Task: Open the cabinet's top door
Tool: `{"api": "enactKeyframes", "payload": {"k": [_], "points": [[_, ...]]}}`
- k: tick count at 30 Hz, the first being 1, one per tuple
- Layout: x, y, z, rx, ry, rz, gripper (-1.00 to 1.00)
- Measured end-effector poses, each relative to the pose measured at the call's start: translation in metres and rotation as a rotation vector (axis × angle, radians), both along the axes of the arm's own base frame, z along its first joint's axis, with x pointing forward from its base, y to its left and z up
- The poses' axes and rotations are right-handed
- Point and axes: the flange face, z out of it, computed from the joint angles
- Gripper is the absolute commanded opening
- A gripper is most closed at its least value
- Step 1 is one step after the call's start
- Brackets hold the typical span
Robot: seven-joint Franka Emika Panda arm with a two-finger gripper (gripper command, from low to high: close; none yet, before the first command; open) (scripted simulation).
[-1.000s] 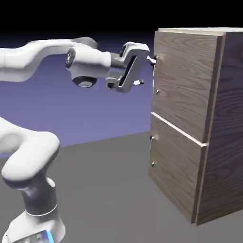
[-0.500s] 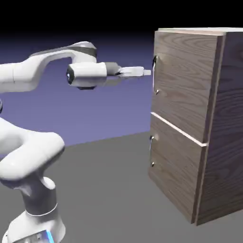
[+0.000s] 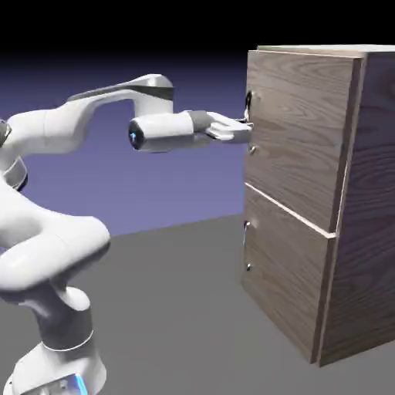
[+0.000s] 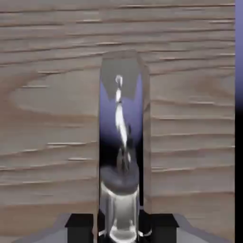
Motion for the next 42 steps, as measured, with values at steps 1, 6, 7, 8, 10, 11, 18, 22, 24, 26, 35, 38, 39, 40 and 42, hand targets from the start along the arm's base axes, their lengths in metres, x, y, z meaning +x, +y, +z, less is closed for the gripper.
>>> {"api": "enactKeyframes", "payload": {"k": [1,6,7,8,10,11,18,22,24,26,35,38,39,40,42], "points": [[-0.009,-0.005,0.0,-0.002,0.001,0.031,-1.0],[-0.047,-0.035,0.0,0.002,-0.001,0.18,-1.0],[-0.054,-0.041,0.0,0.002,-0.001,0.207,-1.0],[-0.06,-0.047,0.0,0.002,-0.001,0.232,-1.0],[-0.071,-0.058,0.0,0.002,-0.001,0.281,-1.0],[-0.076,-0.064,0.0,0.002,-0.001,0.304,-1.0],[-0.104,-0.102,0.0,0.002,0.0,0.45,-1.0],[-0.117,-0.124,0.0,0.002,0.0,0.527,-1.0],[-0.123,-0.135,0.0,0.002,0.0,0.566,-1.0],[-0.128,-0.147,0.0,0.002,0.0,0.605,-1.0],[-0.149,-0.209,0.0,0.002,0.0,0.806,-1.0],[-0.153,-0.236,0.0,0.002,0.0,0.888,-1.0],[-0.155,-0.245,0.0,0.002,0.0,0.916,-1.0],[-0.155,-0.254,0.0,0.002,0.0,0.945,-1.0],[-0.156,-0.272,0.0,0.002,0.0,1.001,-1.0]]}}
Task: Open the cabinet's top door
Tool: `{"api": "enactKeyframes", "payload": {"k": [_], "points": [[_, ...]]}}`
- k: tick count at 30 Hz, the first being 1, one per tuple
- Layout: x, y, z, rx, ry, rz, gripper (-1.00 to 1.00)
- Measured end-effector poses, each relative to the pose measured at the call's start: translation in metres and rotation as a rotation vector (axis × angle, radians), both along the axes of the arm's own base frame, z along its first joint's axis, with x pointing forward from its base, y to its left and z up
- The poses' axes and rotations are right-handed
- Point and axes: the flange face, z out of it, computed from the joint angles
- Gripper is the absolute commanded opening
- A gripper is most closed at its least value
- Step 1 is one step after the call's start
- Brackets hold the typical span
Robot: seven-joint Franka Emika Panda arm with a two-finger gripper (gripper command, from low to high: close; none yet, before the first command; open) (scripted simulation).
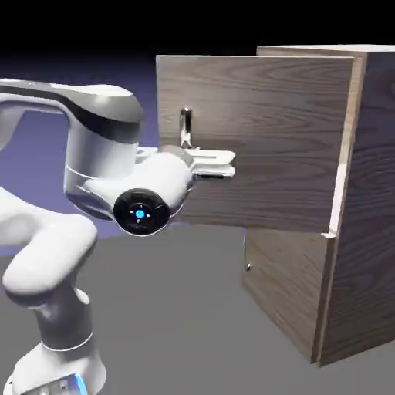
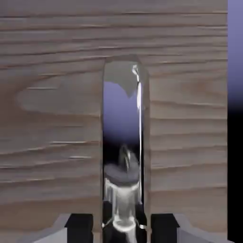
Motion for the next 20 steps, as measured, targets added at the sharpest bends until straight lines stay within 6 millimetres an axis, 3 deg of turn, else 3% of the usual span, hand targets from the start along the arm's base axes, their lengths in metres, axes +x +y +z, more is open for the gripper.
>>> {"api": "enactKeyframes", "payload": {"k": [10,18,19,20], "points": [[0.01,-0.086,0.0,0.0,0.0,0.266,-1.0],[0.026,-0.134,0.0,0.0,0.0,0.419,-1.0],[0.026,-0.136,0.0,0.0,0.0,0.425,1.0],[0.026,-0.136,0.0,0.0,0.0,0.427,1.0]]}}
